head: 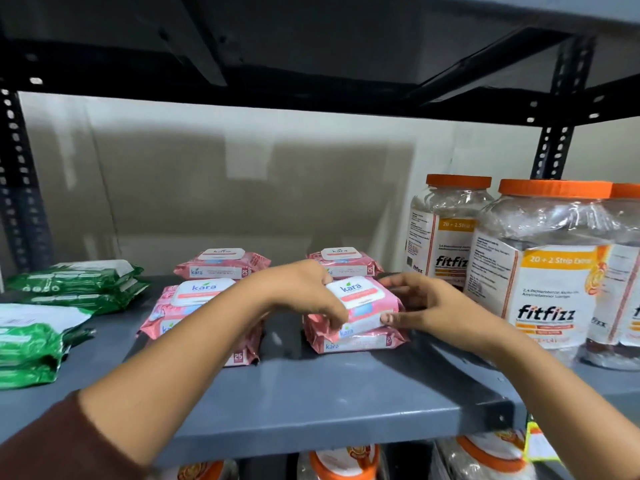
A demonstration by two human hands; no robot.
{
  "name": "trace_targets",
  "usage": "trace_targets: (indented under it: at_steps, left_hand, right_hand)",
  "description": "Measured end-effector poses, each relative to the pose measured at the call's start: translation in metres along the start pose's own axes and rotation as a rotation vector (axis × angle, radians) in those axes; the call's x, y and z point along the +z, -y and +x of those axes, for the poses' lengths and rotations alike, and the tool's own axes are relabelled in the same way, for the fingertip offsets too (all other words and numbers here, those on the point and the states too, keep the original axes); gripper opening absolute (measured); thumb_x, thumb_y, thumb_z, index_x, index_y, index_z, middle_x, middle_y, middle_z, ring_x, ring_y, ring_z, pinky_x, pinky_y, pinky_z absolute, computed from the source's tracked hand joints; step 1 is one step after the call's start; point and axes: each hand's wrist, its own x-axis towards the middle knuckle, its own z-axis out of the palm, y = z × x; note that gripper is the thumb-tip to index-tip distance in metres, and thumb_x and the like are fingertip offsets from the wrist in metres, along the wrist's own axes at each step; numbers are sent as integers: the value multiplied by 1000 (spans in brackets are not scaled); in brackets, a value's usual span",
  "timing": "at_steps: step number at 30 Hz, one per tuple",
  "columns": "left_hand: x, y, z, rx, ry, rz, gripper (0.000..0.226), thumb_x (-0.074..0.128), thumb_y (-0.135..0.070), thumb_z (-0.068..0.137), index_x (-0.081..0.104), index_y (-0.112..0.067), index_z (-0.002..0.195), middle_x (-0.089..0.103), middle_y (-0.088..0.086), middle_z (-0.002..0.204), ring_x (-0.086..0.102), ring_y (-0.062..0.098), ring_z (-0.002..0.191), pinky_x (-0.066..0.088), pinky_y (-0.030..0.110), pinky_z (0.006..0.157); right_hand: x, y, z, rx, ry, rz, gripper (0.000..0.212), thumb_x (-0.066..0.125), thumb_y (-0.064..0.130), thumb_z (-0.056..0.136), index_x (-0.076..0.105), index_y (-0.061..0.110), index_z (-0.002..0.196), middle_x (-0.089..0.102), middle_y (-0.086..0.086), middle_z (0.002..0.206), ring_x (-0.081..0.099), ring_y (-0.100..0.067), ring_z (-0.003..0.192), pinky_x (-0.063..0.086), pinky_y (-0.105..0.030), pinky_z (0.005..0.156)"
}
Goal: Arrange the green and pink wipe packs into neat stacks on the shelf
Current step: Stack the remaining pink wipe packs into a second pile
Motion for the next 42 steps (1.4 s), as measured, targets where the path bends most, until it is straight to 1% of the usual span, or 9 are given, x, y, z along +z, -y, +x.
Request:
trace_targets:
  at_steps: [5,8,10,14,16,19,23,38,42]
  left_hand:
    - [2,-1,6,67,-62,-282,36,62,-4,47,59,-12,82,46,9,79,42,23,76,29,39,62]
    - [11,9,8,58,-138,-470,60,57,3,49,63,0,109,70,16,103,62,26,86,40,32,61]
    - [19,7,8,55,-190,-591,82,56,4,54,55,-12,135,71,10,114,69,26,101,51,30,64]
    - [53,1,-10,59,-431,-874,34,57,-1,87,55,-28,107,55,-16,96,60,-5,79,52,21,65]
    - [68,4,-15,18,-451,-1082,10,52,-16,98,60,-18,104,65,-9,91,67,-6,65,52,15,54]
    - [64,7,-6,-22,-368,-1259,40,38,-34,105,72,-15,97,80,5,90,77,18,80,62,42,81]
    - [63,3,-1,-73,-294,-1288,50,31,-41,107,73,-15,103,79,11,101,74,32,98,54,58,94]
    - [70,-11,-15,7,-257,-1192,41,34,-33,107,71,-17,111,78,7,107,74,25,100,55,51,95]
    - [83,-23,-23,135,-302,-1158,37,48,-55,95,63,-31,119,78,-16,100,72,1,95,54,34,93]
  right_hand:
    - [0,-1,2,-32,-119,14,36,81,9,80,69,17,114,79,-3,100,75,-15,92,61,-31,84]
    - [2,2,5,-31,-119,32,30,78,5,83,70,11,111,79,-7,99,76,-20,91,62,-32,83]
    - [1,-1,4,-6,-125,48,25,76,5,85,70,11,108,79,-6,100,77,-18,91,62,-32,83]
    - [9,-12,-3,74,-159,338,24,66,19,94,67,12,117,78,-3,108,76,-10,87,58,-21,69]
    - [19,-7,-3,120,-145,562,26,56,31,100,68,14,116,78,-5,109,76,-13,91,56,-23,71]
    - [27,3,1,149,-90,743,35,41,41,104,68,19,103,81,-1,97,75,-15,92,56,-27,72]
    - [33,-2,-6,136,-118,802,44,35,46,103,67,16,112,79,-5,108,75,-16,100,59,-22,67]
    - [32,2,-33,92,-125,629,40,37,44,102,73,26,105,79,0,109,75,-13,100,51,-33,93]
    - [14,-3,-43,109,-319,448,68,47,87,73,72,41,117,73,13,122,67,-10,117,42,-38,108]
